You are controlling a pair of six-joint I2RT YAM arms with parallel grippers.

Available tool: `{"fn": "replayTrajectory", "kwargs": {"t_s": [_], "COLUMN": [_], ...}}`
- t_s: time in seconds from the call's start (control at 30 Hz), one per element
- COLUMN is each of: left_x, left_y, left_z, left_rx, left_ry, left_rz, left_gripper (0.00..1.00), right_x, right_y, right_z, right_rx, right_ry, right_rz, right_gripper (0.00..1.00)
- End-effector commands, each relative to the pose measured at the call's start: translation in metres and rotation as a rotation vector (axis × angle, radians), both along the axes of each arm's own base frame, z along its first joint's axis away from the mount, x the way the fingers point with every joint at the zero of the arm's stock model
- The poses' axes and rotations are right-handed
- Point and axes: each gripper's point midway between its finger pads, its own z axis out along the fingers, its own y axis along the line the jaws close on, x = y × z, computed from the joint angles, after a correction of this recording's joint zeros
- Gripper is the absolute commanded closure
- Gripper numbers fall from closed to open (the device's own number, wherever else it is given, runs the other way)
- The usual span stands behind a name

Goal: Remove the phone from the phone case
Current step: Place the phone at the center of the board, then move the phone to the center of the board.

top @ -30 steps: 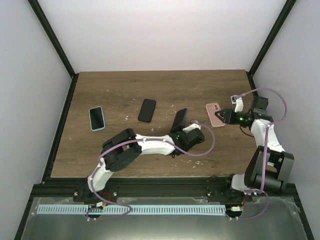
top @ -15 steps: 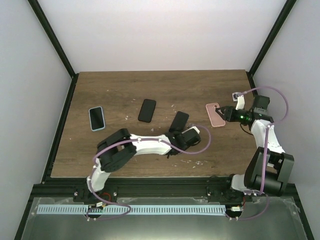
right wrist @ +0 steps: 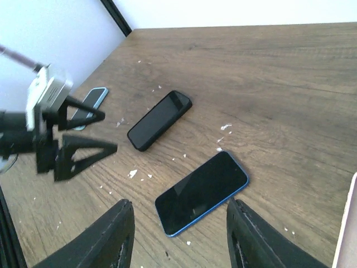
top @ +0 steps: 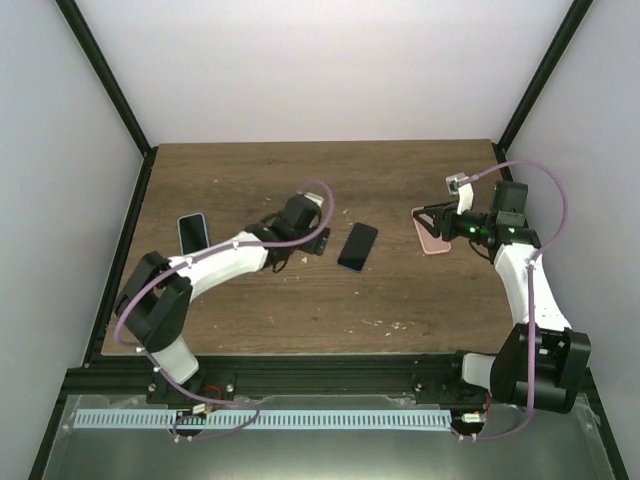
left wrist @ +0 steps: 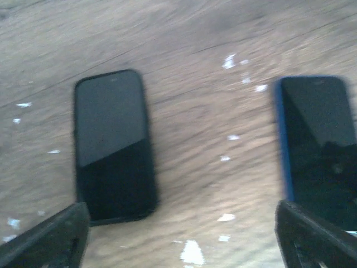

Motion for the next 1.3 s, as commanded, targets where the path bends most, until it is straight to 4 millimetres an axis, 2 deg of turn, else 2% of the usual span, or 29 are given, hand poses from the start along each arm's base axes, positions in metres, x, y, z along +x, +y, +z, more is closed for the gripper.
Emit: {"fn": "replayTrajectory", "kwargs": {"t_s": [0.0,0.13,0.27,0.47,0.77,0.97,1.1,1.27], "left_x": [0.026,0.051,0.071,0.089,0.093,0.090,0.086,0.068], "left_y": [0.037,0.052,0.062,0.073,0.071,0.069,0.078,0.090], "left_z": [-0.025,-0.050,-0.069,-0.085,-0.117,-0.128,-0.131,-0.137], "left_rx": [-0.043,-0.041,0.002,0.069,0.114,0.115,0.144,0.177], "left_ry": [0.110,0.213,0.256,0.249,0.322,0.366,0.383,0.428], "left_rz": [0.080,0.113,0.141,0.166,0.146,0.152,0.192,0.223], "left_gripper": [0.01,0.00,0.00,0.00,0.00,0.00,0.10,0.22], "right_x": [-0.006,-0.018,-0.018,-0.016,-0.018,-0.016,-0.017,-0.016], "right_y": [0.004,0.010,0.011,0.012,0.013,0.013,0.012,0.012], "right_z": [0.006,0.000,0.000,-0.006,-0.007,-0.009,-0.008,-0.010], "right_rx": [-0.035,-0.014,-0.003,0.006,0.014,0.009,0.005,0.004], "right_ry": [-0.072,-0.070,-0.061,-0.030,-0.020,-0.014,-0.015,-0.012], "right_rz": [0.043,0.079,0.091,0.103,0.116,0.118,0.115,0.116], "right_gripper": [0.52,0.52,0.51,0.50,0.50,0.48,0.47,0.47]}}
